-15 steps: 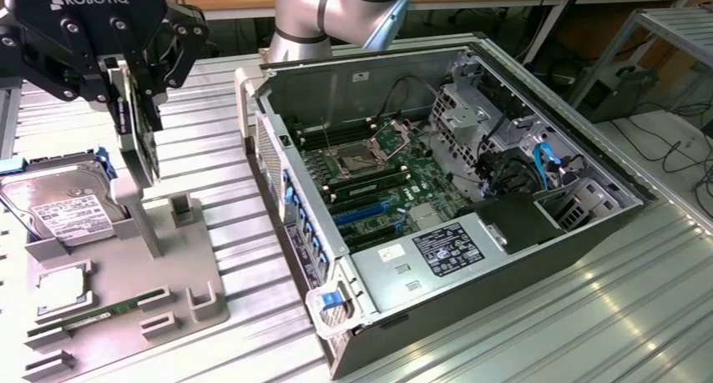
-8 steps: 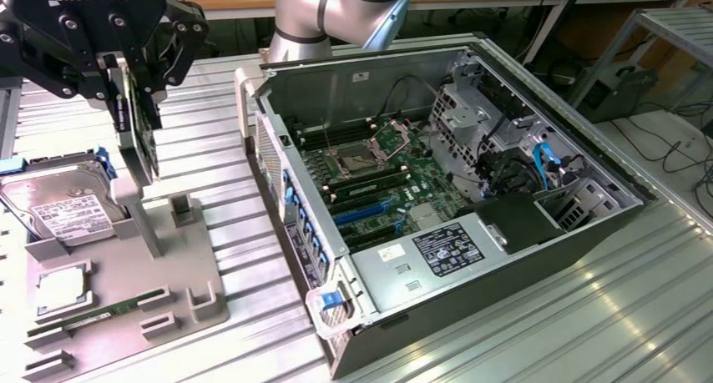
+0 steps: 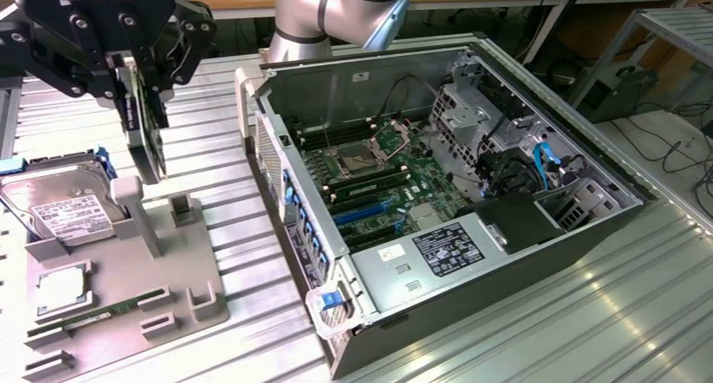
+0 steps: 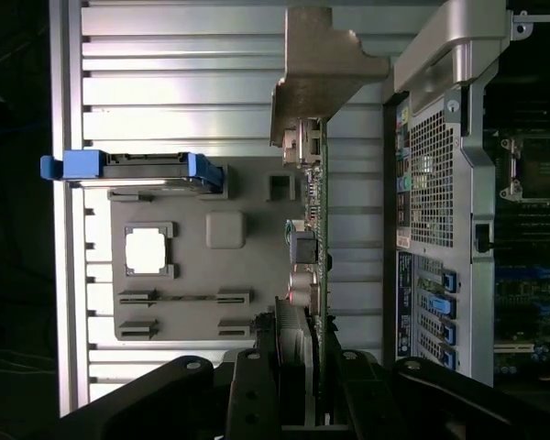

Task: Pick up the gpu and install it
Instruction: 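Pick up the gpu and move the gpu toward the slot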

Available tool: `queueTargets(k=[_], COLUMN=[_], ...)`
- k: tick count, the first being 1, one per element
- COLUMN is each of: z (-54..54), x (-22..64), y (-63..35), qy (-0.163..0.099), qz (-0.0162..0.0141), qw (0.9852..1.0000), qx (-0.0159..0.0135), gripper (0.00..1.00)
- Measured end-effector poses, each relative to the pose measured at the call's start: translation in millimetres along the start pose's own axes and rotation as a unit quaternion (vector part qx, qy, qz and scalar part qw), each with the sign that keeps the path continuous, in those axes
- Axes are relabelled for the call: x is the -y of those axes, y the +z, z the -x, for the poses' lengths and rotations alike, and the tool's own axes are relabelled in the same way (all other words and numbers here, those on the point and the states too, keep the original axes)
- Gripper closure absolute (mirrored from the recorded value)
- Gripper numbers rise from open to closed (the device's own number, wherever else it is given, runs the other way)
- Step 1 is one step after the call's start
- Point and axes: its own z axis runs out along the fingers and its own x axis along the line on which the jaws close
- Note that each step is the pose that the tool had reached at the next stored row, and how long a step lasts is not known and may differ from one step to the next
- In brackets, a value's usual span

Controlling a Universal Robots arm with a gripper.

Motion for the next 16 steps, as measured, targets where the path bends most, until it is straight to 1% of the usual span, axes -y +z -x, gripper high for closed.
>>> queueTargets(k=[16], z=[22.9], x=[-0.1], y=[0.1], qy=[0.0], qz=[0.0], qw=[1.0], qx=[0.0], gripper=[0.72])
